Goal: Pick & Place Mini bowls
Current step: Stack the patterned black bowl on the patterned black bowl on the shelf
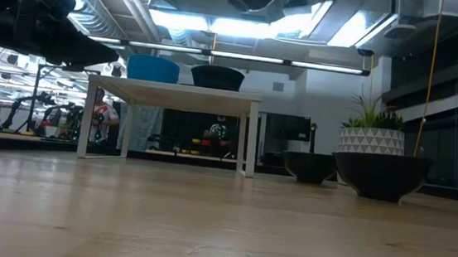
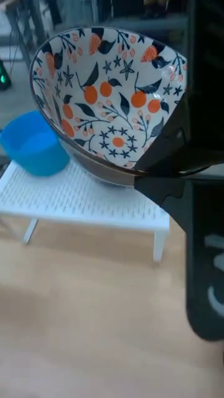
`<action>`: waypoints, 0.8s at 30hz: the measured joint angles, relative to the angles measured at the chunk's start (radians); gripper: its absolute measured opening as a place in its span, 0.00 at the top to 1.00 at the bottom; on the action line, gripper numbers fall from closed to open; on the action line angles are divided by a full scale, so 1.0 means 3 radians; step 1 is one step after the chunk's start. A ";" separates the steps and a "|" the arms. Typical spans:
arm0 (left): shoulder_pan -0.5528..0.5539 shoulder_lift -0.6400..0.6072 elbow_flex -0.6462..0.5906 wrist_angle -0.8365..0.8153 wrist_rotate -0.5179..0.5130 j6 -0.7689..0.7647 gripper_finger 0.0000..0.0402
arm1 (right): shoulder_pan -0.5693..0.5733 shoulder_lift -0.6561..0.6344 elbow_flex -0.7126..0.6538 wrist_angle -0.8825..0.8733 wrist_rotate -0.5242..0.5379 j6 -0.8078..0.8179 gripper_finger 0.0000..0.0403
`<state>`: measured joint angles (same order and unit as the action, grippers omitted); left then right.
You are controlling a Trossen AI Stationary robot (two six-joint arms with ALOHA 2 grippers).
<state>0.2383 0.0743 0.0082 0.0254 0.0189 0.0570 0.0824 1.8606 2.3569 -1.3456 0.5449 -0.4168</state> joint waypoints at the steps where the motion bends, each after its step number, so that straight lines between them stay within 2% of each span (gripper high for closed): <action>1: 0.0000 0.0000 0.0000 0.0000 0.0000 0.0000 0.79 | -0.0047 0.0000 0.0000 0.0029 0.0013 -0.0060 0.97; 6: 0.0001 0.0000 0.0000 0.0000 0.0000 0.0000 0.79 | -0.0277 0.0000 0.0000 0.0156 0.0227 -0.0425 0.97; 11: 0.0001 0.0000 0.0000 0.0000 0.0000 -0.0001 0.79 | -0.0498 0.0000 -0.0003 0.0489 0.0260 -0.0864 0.97; 21: 0.0001 0.0000 0.0000 0.0000 0.0000 -0.0001 0.79 | -0.0851 0.0013 -0.0005 0.1138 0.0223 -0.1464 0.97; 24: 0.0001 0.0000 0.0000 0.0000 0.0000 -0.0001 0.79 | -0.0969 0.0013 -0.0032 0.1236 0.0048 -0.1480 0.97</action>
<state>0.2386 0.0742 0.0082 0.0255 0.0189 0.0568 -0.2081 1.8645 2.3472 -0.9749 0.5594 -0.8608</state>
